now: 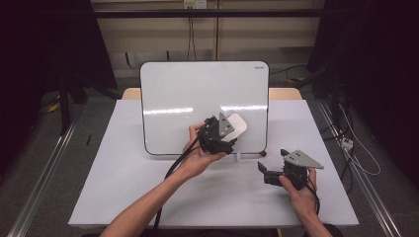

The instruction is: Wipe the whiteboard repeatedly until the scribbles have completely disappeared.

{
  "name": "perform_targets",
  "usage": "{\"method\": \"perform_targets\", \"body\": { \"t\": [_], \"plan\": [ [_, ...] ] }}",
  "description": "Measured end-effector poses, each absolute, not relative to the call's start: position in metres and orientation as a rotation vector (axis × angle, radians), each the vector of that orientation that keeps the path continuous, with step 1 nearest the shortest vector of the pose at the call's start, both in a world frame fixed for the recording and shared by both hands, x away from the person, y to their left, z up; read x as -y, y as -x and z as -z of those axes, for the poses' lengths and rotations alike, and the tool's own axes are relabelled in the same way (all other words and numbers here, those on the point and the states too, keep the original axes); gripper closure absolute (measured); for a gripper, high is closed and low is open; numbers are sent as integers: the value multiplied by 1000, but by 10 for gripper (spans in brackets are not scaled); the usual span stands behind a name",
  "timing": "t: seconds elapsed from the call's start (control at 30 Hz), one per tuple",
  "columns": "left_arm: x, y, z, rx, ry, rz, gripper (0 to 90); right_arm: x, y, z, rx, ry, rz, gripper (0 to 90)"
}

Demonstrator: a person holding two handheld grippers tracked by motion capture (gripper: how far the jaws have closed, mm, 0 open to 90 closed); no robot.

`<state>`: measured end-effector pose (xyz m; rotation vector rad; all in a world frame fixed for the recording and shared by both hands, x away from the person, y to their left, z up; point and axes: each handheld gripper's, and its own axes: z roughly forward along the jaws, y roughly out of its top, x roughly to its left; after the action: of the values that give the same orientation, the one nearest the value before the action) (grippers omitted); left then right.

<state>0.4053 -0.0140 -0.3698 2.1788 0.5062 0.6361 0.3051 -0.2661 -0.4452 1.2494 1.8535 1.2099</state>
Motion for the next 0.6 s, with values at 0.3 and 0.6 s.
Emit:
{"method": "perform_targets", "body": {
  "t": [0.3, 0.6],
  "plan": [
    [-10, -404, 363, -549, -2142, -668, 306, 267, -301, 444, -1856, -1242, -1217, 53],
    [-34, -401, 353, -576, -2114, -700, 306, 267, -302, 445, -1860, -1243, -1216, 53]
  ]
}}
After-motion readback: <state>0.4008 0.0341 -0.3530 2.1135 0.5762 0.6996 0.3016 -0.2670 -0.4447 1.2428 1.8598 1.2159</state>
